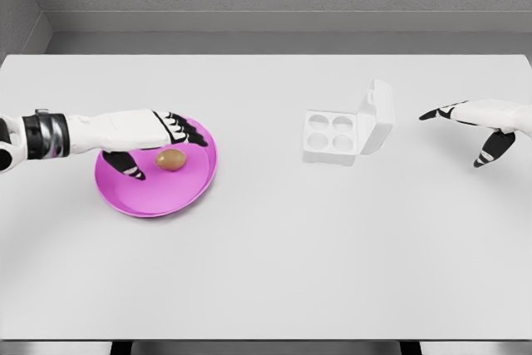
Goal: Pack egg into the box and close the box lid
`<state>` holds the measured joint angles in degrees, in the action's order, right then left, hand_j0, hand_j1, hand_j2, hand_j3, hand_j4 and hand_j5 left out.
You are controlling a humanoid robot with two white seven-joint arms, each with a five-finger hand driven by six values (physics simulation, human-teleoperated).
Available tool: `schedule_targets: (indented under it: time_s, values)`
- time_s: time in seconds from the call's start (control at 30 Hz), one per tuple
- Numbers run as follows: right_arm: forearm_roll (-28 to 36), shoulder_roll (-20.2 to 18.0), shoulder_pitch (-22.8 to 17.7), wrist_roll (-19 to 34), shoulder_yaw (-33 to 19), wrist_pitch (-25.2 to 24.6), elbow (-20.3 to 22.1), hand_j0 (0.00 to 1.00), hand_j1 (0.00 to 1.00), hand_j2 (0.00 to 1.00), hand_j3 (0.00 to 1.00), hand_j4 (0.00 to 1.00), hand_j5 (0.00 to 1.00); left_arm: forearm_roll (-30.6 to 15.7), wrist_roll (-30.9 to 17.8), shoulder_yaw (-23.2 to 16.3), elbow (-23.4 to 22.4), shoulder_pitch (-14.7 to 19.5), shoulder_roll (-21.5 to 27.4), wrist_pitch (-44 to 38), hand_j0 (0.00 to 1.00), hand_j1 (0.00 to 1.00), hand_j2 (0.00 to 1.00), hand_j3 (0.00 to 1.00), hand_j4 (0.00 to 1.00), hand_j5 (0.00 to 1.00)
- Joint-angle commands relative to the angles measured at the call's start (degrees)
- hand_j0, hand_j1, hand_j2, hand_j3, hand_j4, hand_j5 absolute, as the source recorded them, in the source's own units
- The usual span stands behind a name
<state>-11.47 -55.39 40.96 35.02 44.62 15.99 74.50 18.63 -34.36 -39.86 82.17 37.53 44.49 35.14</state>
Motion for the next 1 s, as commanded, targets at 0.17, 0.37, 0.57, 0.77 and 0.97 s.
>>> schedule_targets:
  time_s: [0.17,0.37,0.57,0.77,0.97]
  values:
    - [0.1,-0.4,0.2,0.0,-0.1,-0.1,0.0,1.0,1.0,1.0,1.0,1.0,1.0,-0.6,-0.6,0.0,-1.0,0.8,-1.2,-0.1,1.0,1.0,1.0,1.0,1.0,1.0]
    - [0.1,-0.2,0.3,0.0,-0.3,-0.1,0.2,1.0,1.0,1.0,1.0,1.0,1.0,-2.1,-0.6,0.0,-4.9,1.3,-2.5,-0.1,1.0,1.0,1.0,1.0,1.0,1.0]
    - [0.1,0.5,0.3,0.0,-0.1,-0.1,0.0,1.0,1.0,1.0,1.0,1.0,1.0,-2.0,-0.6,-0.1,-8.2,1.8,-4.8,-0.1,1.0,1.0,1.0,1.0,1.0,1.0]
    - [0.1,0.4,0.2,0.0,-0.1,-0.1,0.1,1.0,1.0,1.0,1.0,1.0,1.0,-2.0,-0.6,-0.1,-9.0,1.9,-5.0,-0.1,1.0,1.0,1.0,1.0,1.0,1.0]
    - [0.1,0.5,0.1,0.0,0.0,-0.1,0.1,1.0,1.0,1.0,1.0,1.0,1.0,-1.6,-0.6,-1.3,-10.5,1.9,-6.0,-0.1,1.0,1.0,1.0,1.0,1.0,1.0]
